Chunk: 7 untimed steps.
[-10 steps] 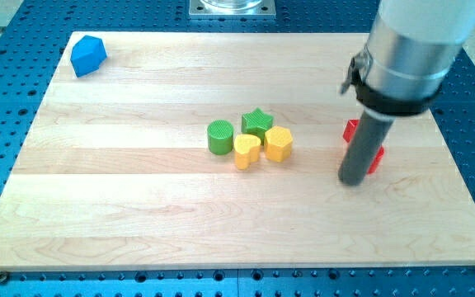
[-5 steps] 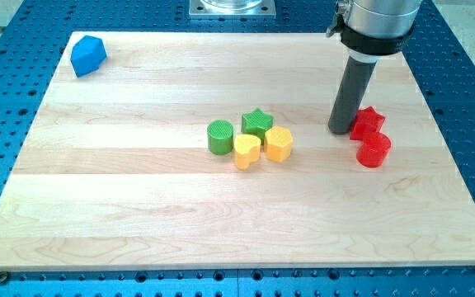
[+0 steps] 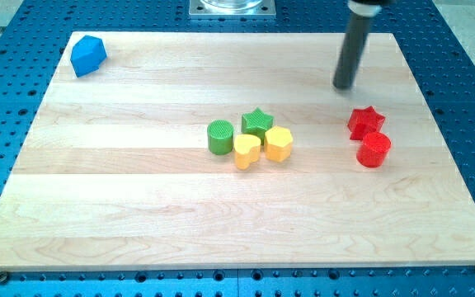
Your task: Place the red blocks to the bottom right of the board
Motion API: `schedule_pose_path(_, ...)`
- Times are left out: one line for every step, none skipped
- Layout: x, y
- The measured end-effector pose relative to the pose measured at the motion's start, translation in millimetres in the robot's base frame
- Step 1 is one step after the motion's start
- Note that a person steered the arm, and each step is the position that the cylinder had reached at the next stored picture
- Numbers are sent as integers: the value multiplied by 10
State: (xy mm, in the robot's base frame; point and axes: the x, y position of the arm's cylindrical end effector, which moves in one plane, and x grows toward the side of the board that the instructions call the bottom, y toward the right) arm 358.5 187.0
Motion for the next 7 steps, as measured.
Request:
schedule_pose_path(95,27)
schedule_pose_path(515,52)
schedule_pose_path(742,60)
schedule_pose_path(836,60)
schedule_pose_path(1015,60)
schedule_pose_path(1489,60)
schedule_pose_path(1646,60)
